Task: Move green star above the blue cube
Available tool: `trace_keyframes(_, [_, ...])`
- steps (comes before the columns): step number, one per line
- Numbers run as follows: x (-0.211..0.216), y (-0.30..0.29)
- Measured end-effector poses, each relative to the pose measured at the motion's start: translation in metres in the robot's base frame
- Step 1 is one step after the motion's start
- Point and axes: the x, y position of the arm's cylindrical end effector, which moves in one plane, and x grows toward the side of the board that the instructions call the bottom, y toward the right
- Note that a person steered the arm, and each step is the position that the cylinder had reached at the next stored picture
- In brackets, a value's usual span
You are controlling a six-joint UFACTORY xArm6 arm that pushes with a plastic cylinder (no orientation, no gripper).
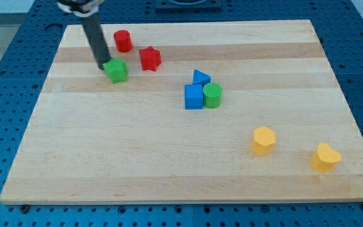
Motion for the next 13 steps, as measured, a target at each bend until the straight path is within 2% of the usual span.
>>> trace_keyframes(1, [0.0,-0.004])
trace_keyframes(2, [0.0,-0.06])
trace_keyframes(3, [0.007,-0.067])
trace_keyframes(5, [0.031,0.019])
trace_keyframes(6, [0.031,0.031])
trace_keyframes(7, [0.031,0.025])
trace_keyframes(8, [0.027,-0.024])
trace_keyframes(9, [0.022,-0.025])
trace_keyframes(10, [0.01,-0.007])
trace_keyframes(12, [0.011,0.1])
trace_keyframes(13, [0.012,0.117])
